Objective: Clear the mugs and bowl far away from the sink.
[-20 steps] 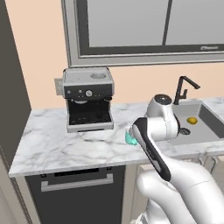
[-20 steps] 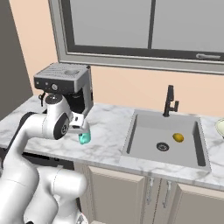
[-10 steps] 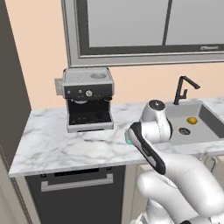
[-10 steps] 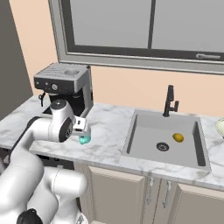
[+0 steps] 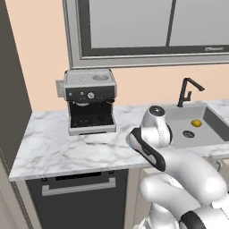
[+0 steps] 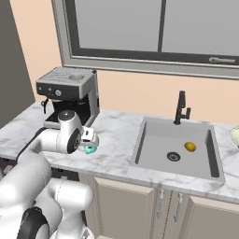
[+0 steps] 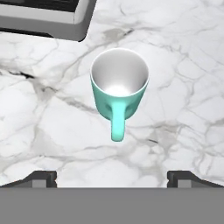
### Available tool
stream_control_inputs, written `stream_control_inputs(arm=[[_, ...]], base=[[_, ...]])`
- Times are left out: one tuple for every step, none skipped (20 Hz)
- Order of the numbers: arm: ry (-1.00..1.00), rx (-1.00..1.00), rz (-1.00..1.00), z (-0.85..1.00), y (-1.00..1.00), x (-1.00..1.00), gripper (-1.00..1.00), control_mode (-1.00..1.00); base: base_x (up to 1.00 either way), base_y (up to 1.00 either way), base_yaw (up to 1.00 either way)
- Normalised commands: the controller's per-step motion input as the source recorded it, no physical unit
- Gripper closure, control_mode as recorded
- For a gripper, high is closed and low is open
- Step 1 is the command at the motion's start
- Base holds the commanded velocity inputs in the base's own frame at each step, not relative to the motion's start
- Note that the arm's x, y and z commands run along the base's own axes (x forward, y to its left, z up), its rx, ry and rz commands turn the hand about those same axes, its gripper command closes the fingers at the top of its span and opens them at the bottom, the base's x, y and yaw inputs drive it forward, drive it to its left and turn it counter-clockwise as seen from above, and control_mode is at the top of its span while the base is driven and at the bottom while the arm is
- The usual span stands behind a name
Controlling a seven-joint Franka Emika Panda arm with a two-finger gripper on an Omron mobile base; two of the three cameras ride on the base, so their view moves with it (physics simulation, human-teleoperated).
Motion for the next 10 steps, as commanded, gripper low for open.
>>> stream_control_inputs(arm=[[0.0, 0.0, 0.0, -0.25, 0.0, 0.29, -1.0, -1.0], [0.0, 0.0, 0.0, -0.21, 0.0, 0.25, -1.0, -1.0], [0.0, 0.0, 0.0, -0.2, 0.0, 0.26, -1.0, -1.0], [0.0, 0.0, 0.0, -0.18, 0.0, 0.26, -1.0, -1.0], [0.0, 0.0, 0.0, -0.16, 0.0, 0.28, -1.0, -1.0], [0.0, 0.0, 0.0, -0.18, 0.0, 0.31, -1.0, -1.0], [0.0, 0.0, 0.0, -0.2, 0.0, 0.3, -1.0, -1.0], [0.0, 0.0, 0.0, -0.19, 0.0, 0.3, -1.0, -1.0], [0.0, 0.0, 0.0, -0.19, 0.0, 0.26, -1.0, -1.0], [0.0, 0.0, 0.0, -0.18, 0.0, 0.21, -1.0, -1.0]], base=[[0.0, 0.0, 0.0], [0.0, 0.0, 0.0], [0.0, 0.0, 0.0], [0.0, 0.0, 0.0], [0.0, 0.0, 0.0], [0.0, 0.0, 0.0], [0.0, 0.0, 0.0], [0.0, 0.0, 0.0], [0.0, 0.0, 0.0], [0.0, 0.0, 0.0]])
